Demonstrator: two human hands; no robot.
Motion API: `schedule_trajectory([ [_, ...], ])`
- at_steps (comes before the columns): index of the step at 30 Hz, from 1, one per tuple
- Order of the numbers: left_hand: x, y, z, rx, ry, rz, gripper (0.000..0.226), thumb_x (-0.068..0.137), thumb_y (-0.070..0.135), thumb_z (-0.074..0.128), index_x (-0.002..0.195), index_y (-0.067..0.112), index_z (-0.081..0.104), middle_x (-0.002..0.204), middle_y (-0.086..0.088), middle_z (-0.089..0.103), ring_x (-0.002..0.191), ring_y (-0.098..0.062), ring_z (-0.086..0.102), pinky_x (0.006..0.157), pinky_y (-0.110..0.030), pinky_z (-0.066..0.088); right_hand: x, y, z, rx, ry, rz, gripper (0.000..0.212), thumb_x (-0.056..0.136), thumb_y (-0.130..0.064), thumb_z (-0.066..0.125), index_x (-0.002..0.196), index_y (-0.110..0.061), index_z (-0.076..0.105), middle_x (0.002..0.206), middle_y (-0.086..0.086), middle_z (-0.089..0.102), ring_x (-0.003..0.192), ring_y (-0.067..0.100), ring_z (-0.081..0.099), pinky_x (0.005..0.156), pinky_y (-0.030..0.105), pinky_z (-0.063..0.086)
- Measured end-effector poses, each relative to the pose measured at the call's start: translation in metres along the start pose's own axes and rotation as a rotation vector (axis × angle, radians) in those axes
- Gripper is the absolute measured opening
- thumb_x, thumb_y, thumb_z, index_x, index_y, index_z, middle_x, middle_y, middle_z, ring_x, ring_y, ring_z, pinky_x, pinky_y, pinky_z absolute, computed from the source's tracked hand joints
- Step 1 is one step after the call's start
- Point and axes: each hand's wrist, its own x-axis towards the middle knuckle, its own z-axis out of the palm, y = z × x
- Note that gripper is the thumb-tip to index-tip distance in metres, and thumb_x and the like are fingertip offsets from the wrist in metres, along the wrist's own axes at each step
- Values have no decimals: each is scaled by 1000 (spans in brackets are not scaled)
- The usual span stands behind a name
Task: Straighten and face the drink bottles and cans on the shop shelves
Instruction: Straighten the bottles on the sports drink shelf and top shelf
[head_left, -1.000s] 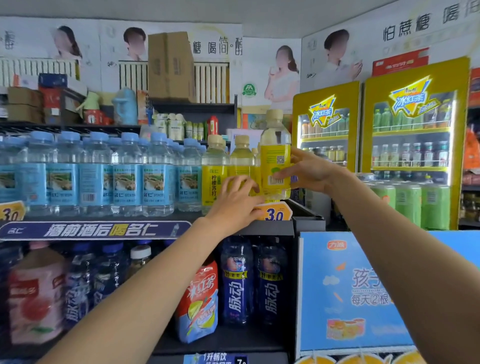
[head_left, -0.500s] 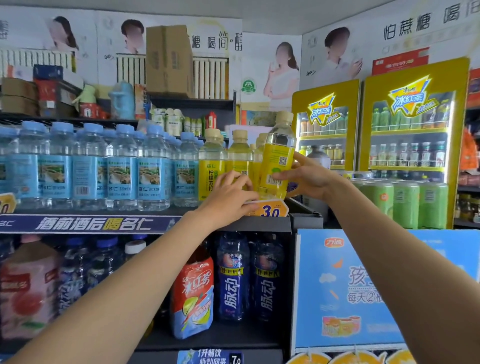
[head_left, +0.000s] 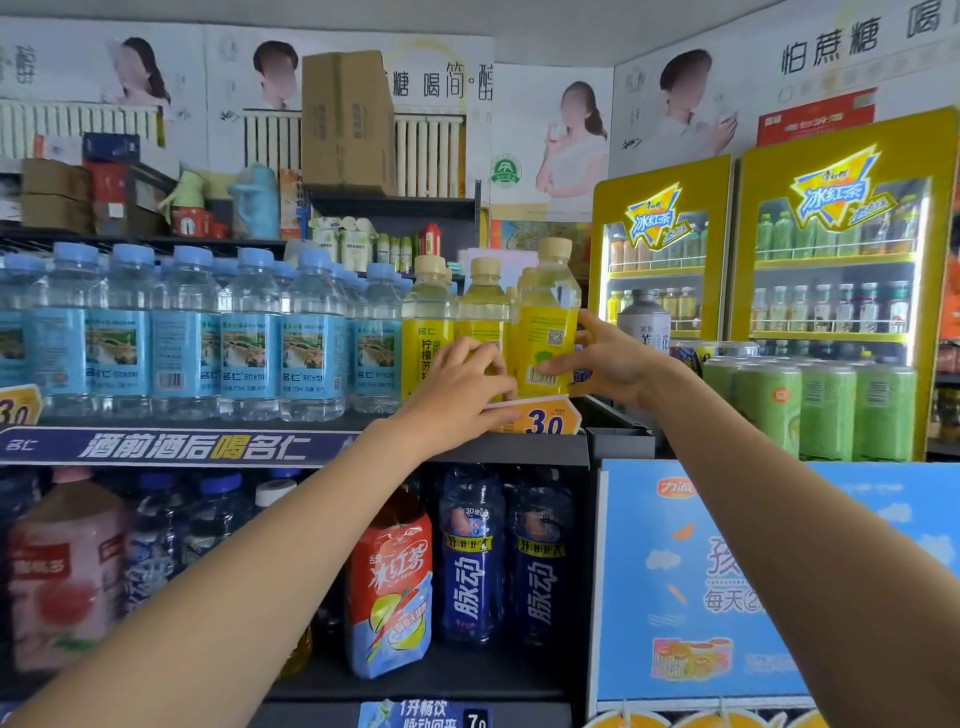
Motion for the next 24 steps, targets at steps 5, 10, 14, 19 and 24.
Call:
schedule_trajectory([
  [5,-2,0,3,18,32,-9,31,89,47,52,103,20,61,122,4,43,124,-18,24,106,-34,12,-3,1,5,-11,44,-9,75,76,14,64,133,-23,33,104,3,55,95,21,59,78,44,52],
  [10,0,1,4,19,62,-16,30,87,49,53,104,23,56,122,6,42,124,-16,23,104,-31,11,-1,10,4,-13,61,-9,94,73,17,66,142,-28,20,109,2,51,95,17,56,75,39,51],
  [14,1,2,5,22,99,-6,29,86,48,55,101,23,56,120,5,43,123,-17,28,104,-32,14,1,16,2,-18,-11,-27,96,75,13,65,146,-32,19,130,5,46,104,19,56,76,34,51],
  [19,0,4,5,-2,178,-31,29,87,45,56,99,19,58,118,1,46,120,-20,33,101,-32,21,0,22,9,-79,-51,-57,90,78,12,63,143,-32,18,111,-1,57,93,12,61,61,23,55],
  [24,0,8,4,-7,248,-103,27,90,39,55,104,16,58,118,-1,47,116,-21,36,96,-31,25,-1,23,15,-26,117,-62,77,80,-5,70,142,-23,27,124,6,55,108,21,58,71,29,51],
])
